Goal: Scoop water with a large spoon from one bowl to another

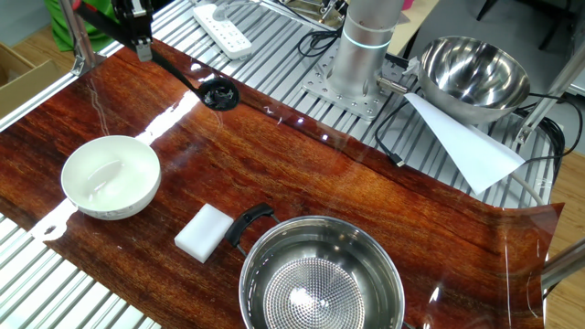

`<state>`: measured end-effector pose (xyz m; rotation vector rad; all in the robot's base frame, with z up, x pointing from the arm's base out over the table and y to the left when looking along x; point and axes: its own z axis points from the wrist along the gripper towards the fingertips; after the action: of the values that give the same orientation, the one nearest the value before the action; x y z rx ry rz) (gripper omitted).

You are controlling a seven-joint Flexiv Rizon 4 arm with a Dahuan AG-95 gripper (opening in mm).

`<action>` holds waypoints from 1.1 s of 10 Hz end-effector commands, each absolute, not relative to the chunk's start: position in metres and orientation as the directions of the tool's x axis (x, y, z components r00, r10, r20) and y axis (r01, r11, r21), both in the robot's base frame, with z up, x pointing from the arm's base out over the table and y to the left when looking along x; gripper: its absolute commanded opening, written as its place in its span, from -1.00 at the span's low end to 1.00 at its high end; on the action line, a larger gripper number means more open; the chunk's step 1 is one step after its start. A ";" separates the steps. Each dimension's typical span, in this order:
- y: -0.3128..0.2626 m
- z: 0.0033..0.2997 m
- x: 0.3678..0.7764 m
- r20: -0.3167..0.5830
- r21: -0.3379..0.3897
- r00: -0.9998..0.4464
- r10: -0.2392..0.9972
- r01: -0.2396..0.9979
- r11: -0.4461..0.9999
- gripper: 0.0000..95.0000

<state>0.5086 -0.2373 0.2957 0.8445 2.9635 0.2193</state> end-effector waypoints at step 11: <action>-0.236 0.295 0.510 0.011 0.154 -0.799 0.601 0.595 0.789 -1.00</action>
<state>0.5093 -0.2362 0.2949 0.9896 2.9322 0.2288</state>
